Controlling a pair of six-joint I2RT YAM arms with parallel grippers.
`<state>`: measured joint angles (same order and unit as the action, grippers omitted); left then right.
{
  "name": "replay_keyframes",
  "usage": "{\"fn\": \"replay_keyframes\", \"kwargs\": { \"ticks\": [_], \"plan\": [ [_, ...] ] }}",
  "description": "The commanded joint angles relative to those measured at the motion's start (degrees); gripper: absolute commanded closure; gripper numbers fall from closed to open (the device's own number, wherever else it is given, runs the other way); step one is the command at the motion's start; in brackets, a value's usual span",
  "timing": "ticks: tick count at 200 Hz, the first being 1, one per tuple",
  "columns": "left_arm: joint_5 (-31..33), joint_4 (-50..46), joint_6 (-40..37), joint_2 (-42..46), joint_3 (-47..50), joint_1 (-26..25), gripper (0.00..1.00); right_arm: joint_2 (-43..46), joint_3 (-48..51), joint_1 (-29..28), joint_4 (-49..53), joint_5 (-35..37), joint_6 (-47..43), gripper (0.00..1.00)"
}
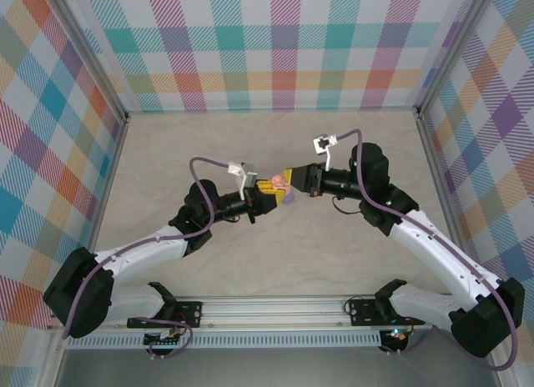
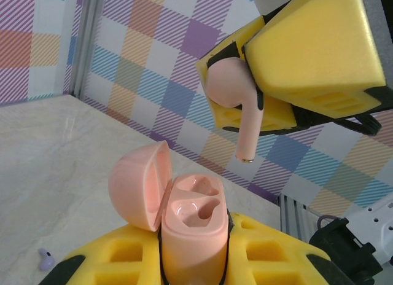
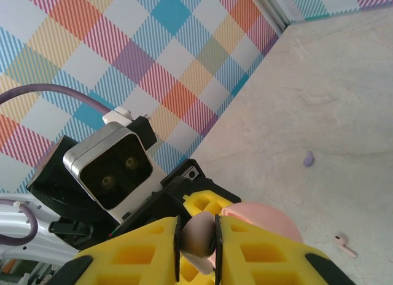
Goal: Insert the wireless bluetooth earbuds into the charging case
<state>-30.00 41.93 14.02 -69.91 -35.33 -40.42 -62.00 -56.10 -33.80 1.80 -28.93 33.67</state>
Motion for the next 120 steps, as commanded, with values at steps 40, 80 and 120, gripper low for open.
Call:
{"fn": "replay_keyframes", "kwargs": {
  "ticks": [40, 80, 120],
  "plan": [
    [-0.4, -0.9, -2.0, 3.2, -2.1, -1.0, 0.84, -0.9, -3.1, -1.9, 0.8, 1.5, -3.5, 0.79],
    [-0.3, -1.6, -2.1, 4.3, -2.2, -1.0, 0.84, -1.3, -3.6, -2.6, 1.8, 1.8, -4.3, 0.79],
    [0.2, -2.2, -2.5, 4.9, -2.2, -1.1, 0.84, -1.6, -3.9, -3.0, 2.4, 1.8, -4.6, 0.79]
  ]
}}
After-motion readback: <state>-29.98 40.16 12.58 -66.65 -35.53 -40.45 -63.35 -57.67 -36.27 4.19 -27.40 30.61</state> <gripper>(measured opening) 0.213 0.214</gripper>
